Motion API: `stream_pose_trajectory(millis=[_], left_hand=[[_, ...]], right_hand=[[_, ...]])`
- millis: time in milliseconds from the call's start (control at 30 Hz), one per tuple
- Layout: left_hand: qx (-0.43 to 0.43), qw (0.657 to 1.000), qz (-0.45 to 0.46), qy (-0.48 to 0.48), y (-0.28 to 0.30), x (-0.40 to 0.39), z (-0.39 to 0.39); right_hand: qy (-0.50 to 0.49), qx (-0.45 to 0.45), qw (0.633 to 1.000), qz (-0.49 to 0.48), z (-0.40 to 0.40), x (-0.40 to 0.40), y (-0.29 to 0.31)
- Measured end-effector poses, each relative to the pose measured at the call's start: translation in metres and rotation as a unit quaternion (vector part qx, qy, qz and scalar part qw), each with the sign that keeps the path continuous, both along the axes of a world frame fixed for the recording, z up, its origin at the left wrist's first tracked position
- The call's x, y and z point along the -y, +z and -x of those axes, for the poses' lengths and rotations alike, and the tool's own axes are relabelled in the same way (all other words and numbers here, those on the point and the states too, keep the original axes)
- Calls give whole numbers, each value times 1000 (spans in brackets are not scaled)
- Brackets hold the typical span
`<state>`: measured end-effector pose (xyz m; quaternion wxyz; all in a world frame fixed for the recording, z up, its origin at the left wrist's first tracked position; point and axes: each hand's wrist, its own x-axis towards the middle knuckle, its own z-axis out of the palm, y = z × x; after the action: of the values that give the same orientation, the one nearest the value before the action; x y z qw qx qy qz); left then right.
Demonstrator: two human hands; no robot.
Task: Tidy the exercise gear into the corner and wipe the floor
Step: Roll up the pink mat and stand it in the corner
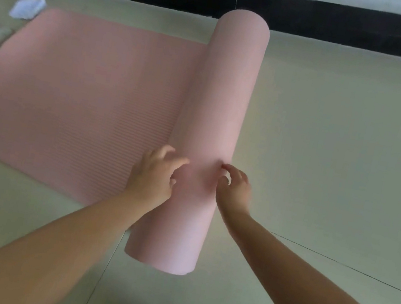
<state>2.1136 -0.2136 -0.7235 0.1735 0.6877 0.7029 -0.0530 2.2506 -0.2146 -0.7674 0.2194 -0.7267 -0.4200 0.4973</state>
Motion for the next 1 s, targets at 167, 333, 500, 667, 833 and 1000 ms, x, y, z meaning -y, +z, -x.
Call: stream_pose_trajectory(millis=[167,333,500,667,833,1000], left_hand=[[-26,1000,-3,13,2,3,-6],[27,994,-93,-43,-17,7,0],[-1,966,-159,-202,-33,-6,36],[84,975,-120,-167,-33,-24,91],[91,993,-11,-79,-29,-47,186],[84,994,54,-46,-24,-68,276]], right_hand=[[18,-41,999,30,-1,0,-5],[-9,-47,998,44,-12,0,2],[-48,-32,995,81,9,-1,13],[-42,65,997,-3,48,-8,20],[46,123,990,-42,136,-17,53],[166,117,978,-37,252,-42,76]])
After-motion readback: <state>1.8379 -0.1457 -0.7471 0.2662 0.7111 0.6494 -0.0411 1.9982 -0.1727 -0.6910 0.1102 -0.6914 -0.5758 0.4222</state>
